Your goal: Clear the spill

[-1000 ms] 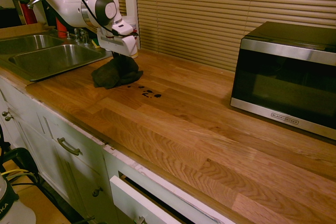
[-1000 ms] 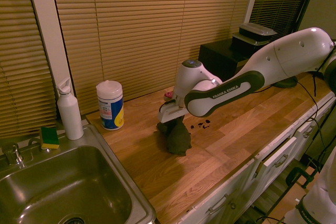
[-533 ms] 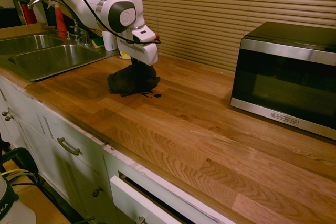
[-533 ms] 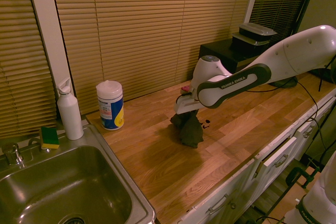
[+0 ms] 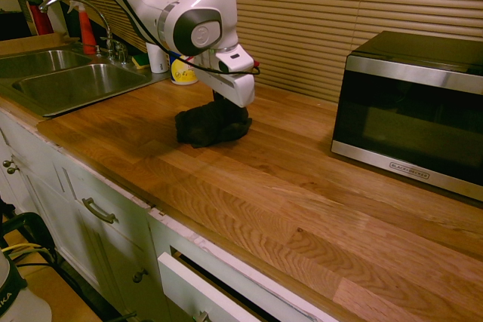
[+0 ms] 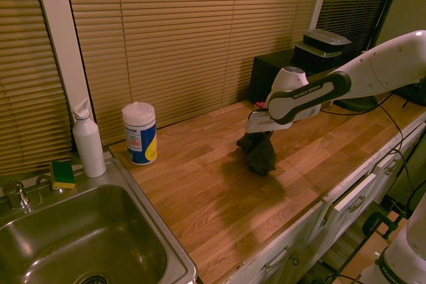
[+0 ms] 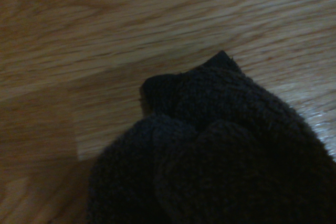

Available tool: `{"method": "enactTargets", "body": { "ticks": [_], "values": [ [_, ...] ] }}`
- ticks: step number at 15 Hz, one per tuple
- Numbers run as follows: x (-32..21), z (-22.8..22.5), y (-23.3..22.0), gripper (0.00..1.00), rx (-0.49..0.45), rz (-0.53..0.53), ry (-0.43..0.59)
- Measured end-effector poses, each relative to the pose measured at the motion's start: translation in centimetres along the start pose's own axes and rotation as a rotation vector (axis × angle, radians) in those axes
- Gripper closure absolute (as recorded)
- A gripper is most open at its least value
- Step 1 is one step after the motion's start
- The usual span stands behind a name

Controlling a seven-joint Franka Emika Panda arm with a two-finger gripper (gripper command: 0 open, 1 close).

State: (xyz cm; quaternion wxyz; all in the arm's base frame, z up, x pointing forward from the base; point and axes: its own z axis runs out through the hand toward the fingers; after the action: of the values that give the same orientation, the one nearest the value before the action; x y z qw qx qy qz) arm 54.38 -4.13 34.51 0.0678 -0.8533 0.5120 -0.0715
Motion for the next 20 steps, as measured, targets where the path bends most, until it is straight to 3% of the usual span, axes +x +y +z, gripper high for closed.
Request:
{"method": "enactTargets", "body": {
  "ticks": [9, 20],
  "values": [
    [4.0, -0.3, 2.7, 1.00, 0.016, 0.044, -0.003],
    [-5.5, -0.1, -3.1, 1.00, -0.001, -0.103, 0.003]
  ]
}}
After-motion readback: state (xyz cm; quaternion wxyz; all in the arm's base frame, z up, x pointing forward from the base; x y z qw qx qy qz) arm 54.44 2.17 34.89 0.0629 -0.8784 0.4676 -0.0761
